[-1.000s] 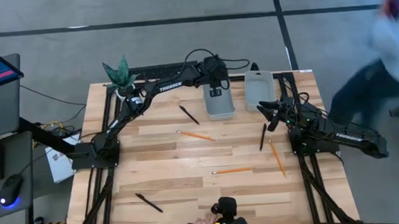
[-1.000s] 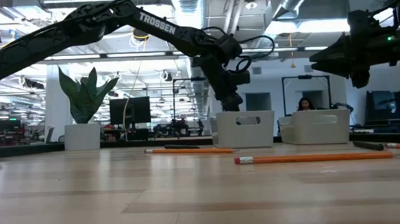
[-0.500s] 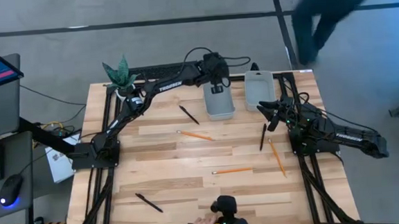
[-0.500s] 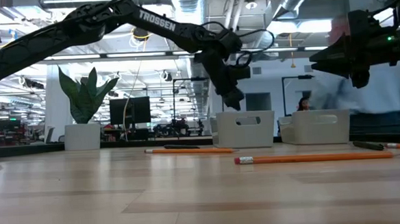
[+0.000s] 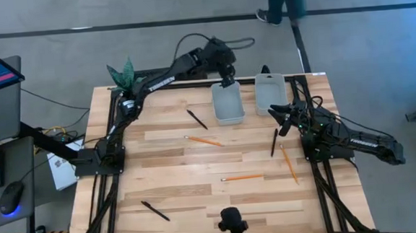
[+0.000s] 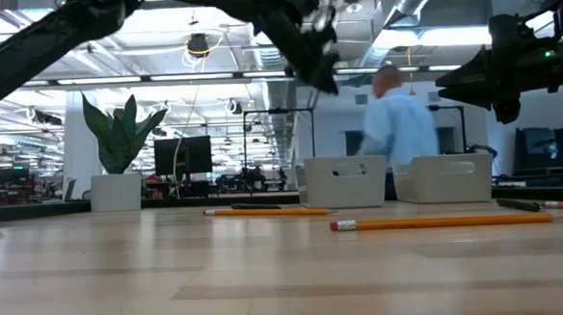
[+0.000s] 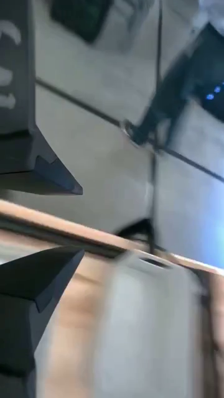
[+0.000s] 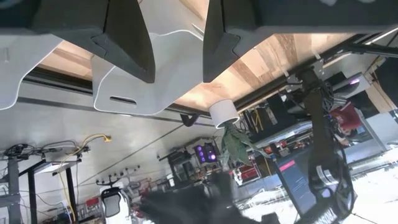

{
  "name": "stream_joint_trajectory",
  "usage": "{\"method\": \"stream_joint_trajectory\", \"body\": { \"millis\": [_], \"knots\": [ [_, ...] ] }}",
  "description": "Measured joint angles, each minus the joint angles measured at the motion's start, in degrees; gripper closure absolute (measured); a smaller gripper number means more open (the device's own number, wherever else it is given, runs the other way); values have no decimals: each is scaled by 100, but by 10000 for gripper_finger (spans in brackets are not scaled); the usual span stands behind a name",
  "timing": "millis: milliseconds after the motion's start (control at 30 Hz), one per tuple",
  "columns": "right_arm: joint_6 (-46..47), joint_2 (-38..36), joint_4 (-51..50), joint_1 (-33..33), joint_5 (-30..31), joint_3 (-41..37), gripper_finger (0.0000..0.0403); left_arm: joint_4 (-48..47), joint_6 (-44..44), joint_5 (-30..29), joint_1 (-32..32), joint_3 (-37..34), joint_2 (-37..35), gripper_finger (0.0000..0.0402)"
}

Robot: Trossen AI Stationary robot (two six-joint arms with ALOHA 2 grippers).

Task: Sort pens & pencils
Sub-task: Put the top right black pen into the right gray bin

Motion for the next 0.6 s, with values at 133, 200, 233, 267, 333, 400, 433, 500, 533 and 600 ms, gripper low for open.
{"method": "stream_joint_trajectory", "body": {
  "millis": [133, 200, 233, 267, 333, 400, 433, 500, 533, 600],
  "knots": [
    [0, -2, 44, 1, -2, 3, 246, -201, -537, 746, 58, -2, -470, 266],
    [0, 0, 33, 4, -9, 27, 246, -270, -588, 953, 60, -2, -731, 266],
    [0, 1, 15, 5, -9, 63, 246, -262, -596, 1003, 47, -2, -849, 266],
    [0, 1, 49, 5, -11, 108, 246, -259, -611, 1007, 23, -2, -975, 266],
    [0, -2, 128, 5, -13, 211, 246, -302, -679, 1014, -2, -2, -1234, 266],
    [0, -2, 114, 5, -21, 294, 246, -287, -747, 1018, -52, -2, -1489, 266],
    [0, -1, 106, 5, -26, 331, 246, -302, -759, 1020, -70, -2, -1615, 266],
    [0, -2, 115, 9, -26, 404, 246, -270, -786, 1020, -138, -2, -1873, 266],
    [0, -2, 113, 11, -28, 434, 246, -294, -801, 1018, -167, -2, -2008, 266],
    [0, -2, 108, 11, -27, 492, 246, -295, -750, 1022, -260, -2, -2247, 266]
  ]
}}
